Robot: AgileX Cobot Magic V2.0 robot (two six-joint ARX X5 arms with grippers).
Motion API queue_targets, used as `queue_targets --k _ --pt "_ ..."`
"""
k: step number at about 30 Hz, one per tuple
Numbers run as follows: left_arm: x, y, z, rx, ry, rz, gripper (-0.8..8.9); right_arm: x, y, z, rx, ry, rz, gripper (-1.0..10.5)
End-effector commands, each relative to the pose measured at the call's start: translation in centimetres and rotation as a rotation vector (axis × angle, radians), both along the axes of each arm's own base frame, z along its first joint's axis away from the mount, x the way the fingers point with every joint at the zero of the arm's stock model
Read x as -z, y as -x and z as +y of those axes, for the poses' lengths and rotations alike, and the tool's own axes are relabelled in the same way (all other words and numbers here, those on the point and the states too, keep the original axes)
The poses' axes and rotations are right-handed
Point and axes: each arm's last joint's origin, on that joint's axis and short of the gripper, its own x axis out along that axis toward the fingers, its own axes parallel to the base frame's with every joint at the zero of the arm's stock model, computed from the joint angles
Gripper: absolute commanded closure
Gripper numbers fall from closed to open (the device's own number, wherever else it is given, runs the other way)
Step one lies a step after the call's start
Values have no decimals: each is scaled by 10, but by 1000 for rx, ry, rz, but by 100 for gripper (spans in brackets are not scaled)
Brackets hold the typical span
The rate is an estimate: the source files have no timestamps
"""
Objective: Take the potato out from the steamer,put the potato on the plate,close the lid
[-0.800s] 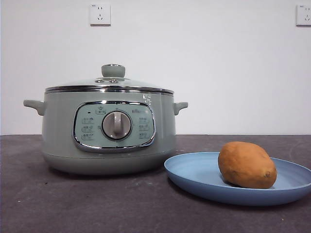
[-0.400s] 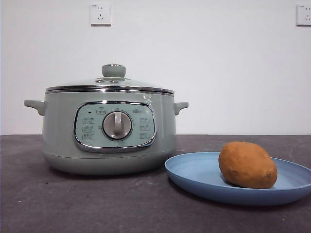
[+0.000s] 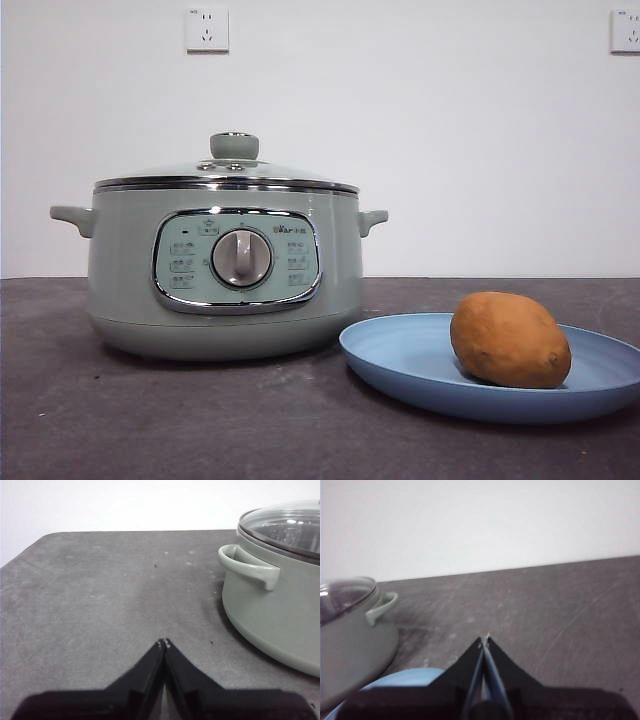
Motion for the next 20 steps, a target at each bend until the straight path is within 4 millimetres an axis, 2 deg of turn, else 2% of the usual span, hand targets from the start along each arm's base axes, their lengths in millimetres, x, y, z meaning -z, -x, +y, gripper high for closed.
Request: queue_targets --k 1,4,10,20 --pt "5 -1 0 -4 4 11 817 12 -2 0 3 -21 23 947" --pt "5 -1 0 -4 4 11 817 23 -4 0 0 -20 66 947" --pt "5 -1 0 -4 4 11 817 31 -3 0 1 -3 147 947" --pt "5 -1 0 -4 4 11 817 30 -3 0 2 -14 144 946"
